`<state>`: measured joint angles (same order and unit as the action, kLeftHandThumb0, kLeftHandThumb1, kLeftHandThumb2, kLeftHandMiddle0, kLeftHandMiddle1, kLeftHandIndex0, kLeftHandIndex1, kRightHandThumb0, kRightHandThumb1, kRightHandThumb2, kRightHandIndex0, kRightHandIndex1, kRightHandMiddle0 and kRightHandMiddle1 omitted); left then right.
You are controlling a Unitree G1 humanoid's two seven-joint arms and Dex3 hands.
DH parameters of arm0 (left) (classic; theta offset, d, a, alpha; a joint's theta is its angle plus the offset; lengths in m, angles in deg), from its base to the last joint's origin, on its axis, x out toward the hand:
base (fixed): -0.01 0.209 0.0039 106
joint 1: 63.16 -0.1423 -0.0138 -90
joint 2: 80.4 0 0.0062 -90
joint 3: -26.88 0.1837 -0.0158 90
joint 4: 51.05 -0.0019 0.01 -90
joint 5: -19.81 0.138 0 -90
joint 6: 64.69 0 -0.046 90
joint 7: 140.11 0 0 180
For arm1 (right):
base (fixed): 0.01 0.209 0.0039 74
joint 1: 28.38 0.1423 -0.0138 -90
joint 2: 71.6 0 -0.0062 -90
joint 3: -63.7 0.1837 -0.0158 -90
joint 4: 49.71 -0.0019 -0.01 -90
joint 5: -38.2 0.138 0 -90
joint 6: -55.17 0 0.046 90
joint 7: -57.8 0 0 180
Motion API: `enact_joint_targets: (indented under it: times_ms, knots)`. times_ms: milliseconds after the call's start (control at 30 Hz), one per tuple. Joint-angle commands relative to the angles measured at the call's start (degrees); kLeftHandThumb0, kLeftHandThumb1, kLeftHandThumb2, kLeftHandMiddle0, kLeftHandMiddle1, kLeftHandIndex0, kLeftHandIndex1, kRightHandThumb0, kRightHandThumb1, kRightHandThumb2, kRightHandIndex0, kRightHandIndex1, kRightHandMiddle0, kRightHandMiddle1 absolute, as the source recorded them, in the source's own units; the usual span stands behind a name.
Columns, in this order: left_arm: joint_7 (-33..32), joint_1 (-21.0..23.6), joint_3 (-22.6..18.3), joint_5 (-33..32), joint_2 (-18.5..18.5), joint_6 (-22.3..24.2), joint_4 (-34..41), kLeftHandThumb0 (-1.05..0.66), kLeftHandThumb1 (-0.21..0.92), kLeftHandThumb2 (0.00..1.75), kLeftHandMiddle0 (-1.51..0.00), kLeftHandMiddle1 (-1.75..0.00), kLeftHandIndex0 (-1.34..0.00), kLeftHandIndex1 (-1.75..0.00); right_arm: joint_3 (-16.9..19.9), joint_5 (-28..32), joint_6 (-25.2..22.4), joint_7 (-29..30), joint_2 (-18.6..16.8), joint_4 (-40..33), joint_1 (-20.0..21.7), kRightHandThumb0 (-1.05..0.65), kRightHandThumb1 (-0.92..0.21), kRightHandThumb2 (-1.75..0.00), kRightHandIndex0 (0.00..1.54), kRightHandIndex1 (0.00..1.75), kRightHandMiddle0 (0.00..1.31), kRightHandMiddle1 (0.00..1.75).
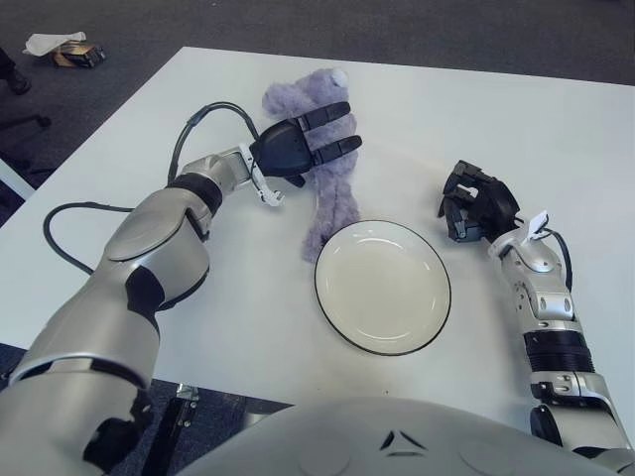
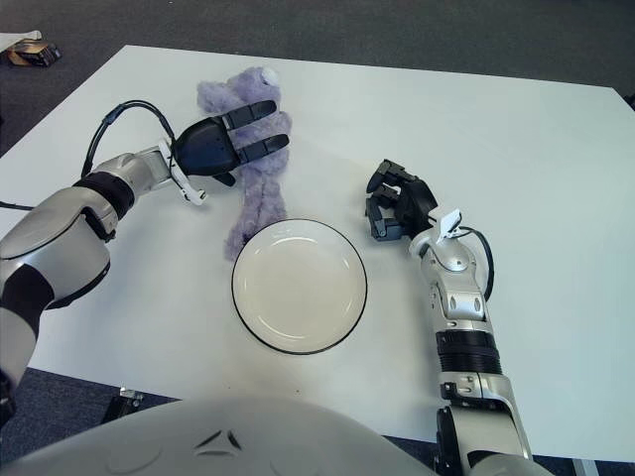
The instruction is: Put the doll into the plate.
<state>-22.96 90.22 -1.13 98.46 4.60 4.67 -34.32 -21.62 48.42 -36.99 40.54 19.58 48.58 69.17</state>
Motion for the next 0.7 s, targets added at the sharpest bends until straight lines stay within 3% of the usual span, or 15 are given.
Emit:
enact_joint_targets:
  times_ms: [0, 233, 367, 433, 500, 667]
  knots:
    - [1.62, 0.72, 0.71, -0.26, 1.12, 0.43, -1.01, -0.77, 0.71, 0.67, -0.01, -0.01, 0.00, -0.08, -1.31, -1.61, -4.05, -0.12, -0.33, 3.20, -4.29, -0.01, -0.21, -1.44, 0.58, 1.75, 0.56, 1.74]
    - [1.73, 1.17, 0.93, -0.71, 2.26, 0.98, -1.99, -0.72, 0.76, 0.71, -0.06, -0.04, 0.00, -0.20, -1.40, -1.69, -4.10, -0.05, -0.41, 2.77, -4.51, -0.01, -0.21, -1.44, 0.58, 1.75, 0.56, 1.74]
    - [0.27, 1.31, 1.13, -0.77, 2.73, 1.48, -2.29, -0.65, 0.68, 0.77, -0.14, -0.16, 0.00, -0.39, -1.49, -1.81, -4.12, 0.08, -0.47, 2.45, -4.64, -0.01, -0.21, -1.44, 0.58, 1.75, 0.56, 1.74]
    - [-0.73, 1.33, 1.24, -0.80, 2.89, 1.85, -2.41, -0.61, 0.62, 0.83, -0.09, -0.43, 0.00, -0.50, -1.51, -1.79, -4.13, 0.08, -0.48, 2.33, -4.70, -0.01, -0.21, -1.44, 0.58, 1.75, 0.56, 1.74]
    - [-3.17, 1.26, 1.31, -0.74, 3.18, 2.99, -2.58, -0.53, 0.52, 0.94, -0.12, -0.84, 0.00, -0.77, -1.58, -1.85, -4.10, 0.04, -0.42, 2.20, -4.76, -0.01, -0.21, -1.44, 0.58, 1.75, 0.56, 1.74]
    - [-6.85, 1.17, 1.67, -0.80, 3.52, 4.43, -2.99, -0.40, 0.41, 1.10, -0.17, -1.40, 0.00, -1.11, -1.79, -2.17, -4.17, 0.17, -0.25, 1.93, -4.87, -0.01, -0.21, -1.44, 0.58, 1.75, 0.56, 1.74]
